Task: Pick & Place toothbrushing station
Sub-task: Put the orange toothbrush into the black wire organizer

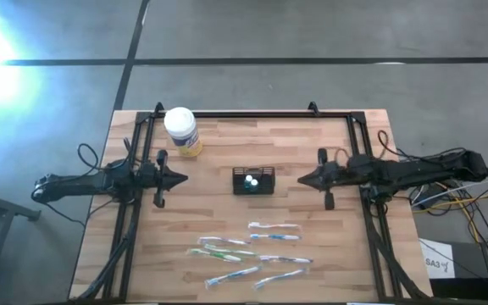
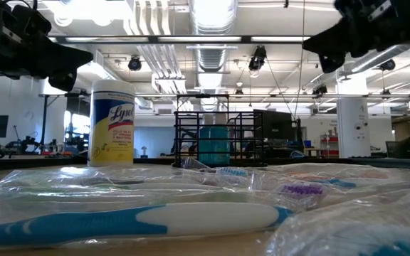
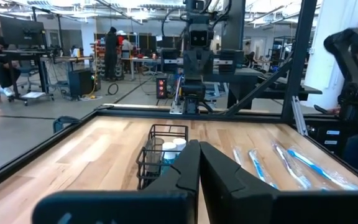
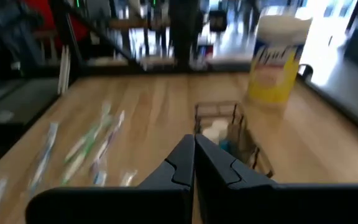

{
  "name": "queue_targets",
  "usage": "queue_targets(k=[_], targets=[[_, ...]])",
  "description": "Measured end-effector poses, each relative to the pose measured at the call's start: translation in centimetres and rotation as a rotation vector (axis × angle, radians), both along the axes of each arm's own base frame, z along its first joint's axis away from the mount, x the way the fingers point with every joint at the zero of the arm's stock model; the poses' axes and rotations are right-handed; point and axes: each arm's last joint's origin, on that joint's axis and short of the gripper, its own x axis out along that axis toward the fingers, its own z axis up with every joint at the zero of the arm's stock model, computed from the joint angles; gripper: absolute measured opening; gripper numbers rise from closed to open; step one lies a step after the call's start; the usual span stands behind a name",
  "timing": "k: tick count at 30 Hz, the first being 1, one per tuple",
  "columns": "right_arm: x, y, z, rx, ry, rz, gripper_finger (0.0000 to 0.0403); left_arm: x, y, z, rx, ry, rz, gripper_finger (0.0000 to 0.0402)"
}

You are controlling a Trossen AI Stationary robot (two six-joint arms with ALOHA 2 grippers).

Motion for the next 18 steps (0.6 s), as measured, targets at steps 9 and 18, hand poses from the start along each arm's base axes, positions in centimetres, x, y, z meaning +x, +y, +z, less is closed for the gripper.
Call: queue_targets(k=[9,18], targets=[[5.6,1.7,1.2,0.132,0.409,-0.005,0.0008,0.0,0.0,0.0,0.056,0.003,0.001,0.001],[10.4,4.0,0.8,0.194,0.784,-0.054,0.0008,0.0,0.1,0.0,0.071,0.005,0.047,0.0013]])
